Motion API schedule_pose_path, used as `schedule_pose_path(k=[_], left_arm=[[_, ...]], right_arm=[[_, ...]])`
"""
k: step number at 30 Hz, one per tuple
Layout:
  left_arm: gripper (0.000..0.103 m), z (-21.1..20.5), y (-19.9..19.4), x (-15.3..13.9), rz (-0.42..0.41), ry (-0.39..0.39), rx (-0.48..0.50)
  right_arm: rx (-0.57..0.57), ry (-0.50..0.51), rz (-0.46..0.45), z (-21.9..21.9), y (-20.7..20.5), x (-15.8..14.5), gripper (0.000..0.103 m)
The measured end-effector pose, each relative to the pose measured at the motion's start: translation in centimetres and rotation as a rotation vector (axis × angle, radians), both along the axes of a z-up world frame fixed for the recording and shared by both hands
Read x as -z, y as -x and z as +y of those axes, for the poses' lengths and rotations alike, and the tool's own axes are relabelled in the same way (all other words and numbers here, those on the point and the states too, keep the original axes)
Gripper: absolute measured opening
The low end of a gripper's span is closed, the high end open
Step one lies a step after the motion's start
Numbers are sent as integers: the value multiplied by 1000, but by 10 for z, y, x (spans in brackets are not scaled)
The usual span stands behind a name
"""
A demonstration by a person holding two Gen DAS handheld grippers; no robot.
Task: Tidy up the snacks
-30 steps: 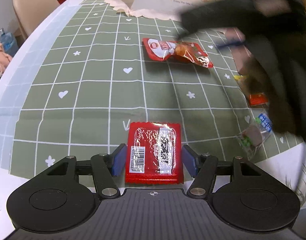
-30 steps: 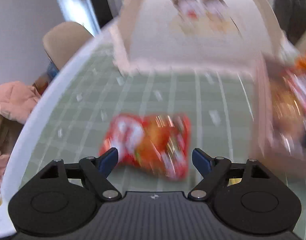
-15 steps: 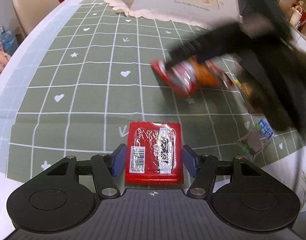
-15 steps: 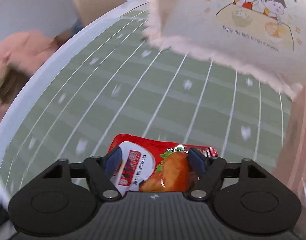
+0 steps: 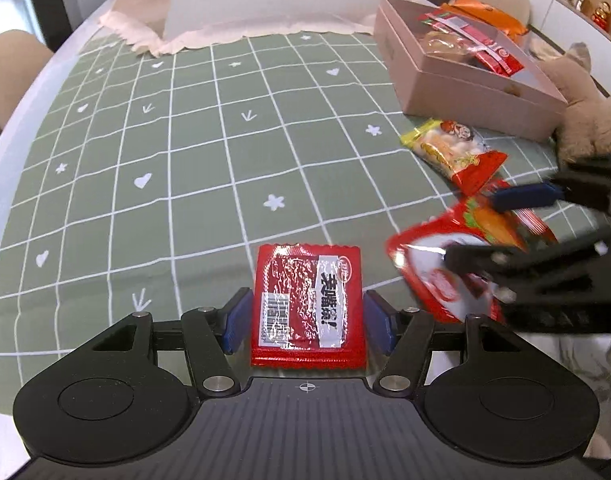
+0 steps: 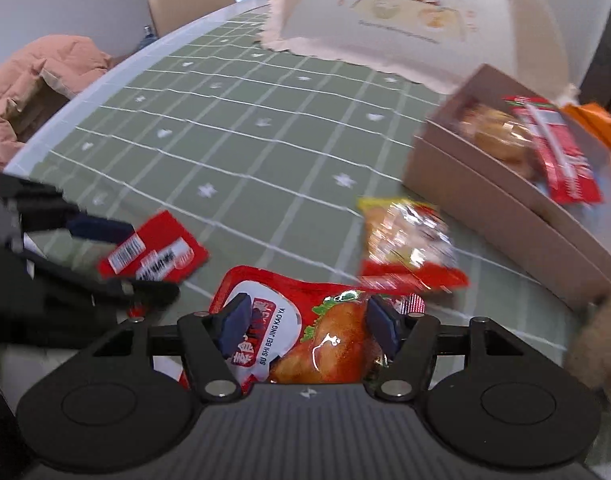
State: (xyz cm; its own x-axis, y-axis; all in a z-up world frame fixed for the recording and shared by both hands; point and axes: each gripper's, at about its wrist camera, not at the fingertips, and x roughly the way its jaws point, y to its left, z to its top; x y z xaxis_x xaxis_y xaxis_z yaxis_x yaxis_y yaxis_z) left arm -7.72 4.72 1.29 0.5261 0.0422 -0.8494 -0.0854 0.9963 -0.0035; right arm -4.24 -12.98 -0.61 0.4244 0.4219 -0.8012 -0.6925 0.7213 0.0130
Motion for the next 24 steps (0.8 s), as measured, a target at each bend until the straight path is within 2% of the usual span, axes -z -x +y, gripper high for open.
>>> schedule_pose_path(k=[5,7,13,14,18,19,24], left_arm=[[66,-5,-6,0,7,-9,6],[66,-2,-7,-1,0,9,0],[67,33,-2,-1,-57,201,-37],[67,37,-3,-1,-60,205,-49],[65,45,-1,-2,-62,176,-76],[65,45,0,-2,-59,177,-67],[65,31,6,-1,-36,124,-1]], right_arm=[[48,31,-53,-27,7,4,73],[59,45,-72,-37,11,6,74],[100,140,-217,-54,22,1,74],[113,116,-205,-56,18,-2,74],[162,-75,-39,-62,-18,-11,75],[168,-96,-18,-58,-28,-9,75],[199,-38,-20,-22,-70,10,75]])
